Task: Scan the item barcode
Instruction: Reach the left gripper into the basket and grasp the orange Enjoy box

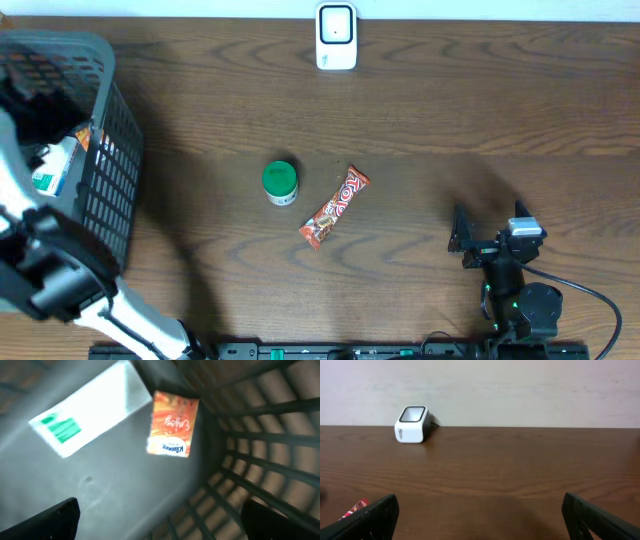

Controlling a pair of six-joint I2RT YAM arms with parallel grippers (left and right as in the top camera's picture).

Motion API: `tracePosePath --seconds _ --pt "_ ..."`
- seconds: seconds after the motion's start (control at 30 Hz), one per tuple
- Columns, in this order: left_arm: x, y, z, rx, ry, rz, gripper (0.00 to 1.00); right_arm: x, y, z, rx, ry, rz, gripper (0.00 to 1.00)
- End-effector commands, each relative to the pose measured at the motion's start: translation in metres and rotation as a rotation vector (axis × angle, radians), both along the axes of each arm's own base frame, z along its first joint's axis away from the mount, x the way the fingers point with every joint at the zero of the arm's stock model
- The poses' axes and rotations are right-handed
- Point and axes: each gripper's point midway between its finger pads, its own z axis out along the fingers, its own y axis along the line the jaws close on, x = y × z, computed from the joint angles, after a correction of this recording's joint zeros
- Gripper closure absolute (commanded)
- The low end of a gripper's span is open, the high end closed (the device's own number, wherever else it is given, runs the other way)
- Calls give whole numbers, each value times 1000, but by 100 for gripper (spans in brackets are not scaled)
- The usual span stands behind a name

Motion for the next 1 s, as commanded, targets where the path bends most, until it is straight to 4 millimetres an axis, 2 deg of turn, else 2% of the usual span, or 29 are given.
tracePosePath --seconds 0.0,0.17,0.3,0.53,0.73,0.97 --pt "13 -10 -34 -2 60 -102 0 0 2 -1 -5 1 7 1" --pt "29 -15 -62 -2 80 -126 0 0 2 -1 -5 1 7 1" --pt "29 -3 -77 44 125 -81 0 0 2 -1 -5 1 7 1" --pt "31 -2 -90 46 131 -36 0 0 2 -1 -5 1 7 1" --pt "42 -14 -102 58 112 -63 0 0 2 -1 -5 1 7 1" --pt "38 -19 -124 59 118 -28 0 0 2 -1 -5 1 7 1"
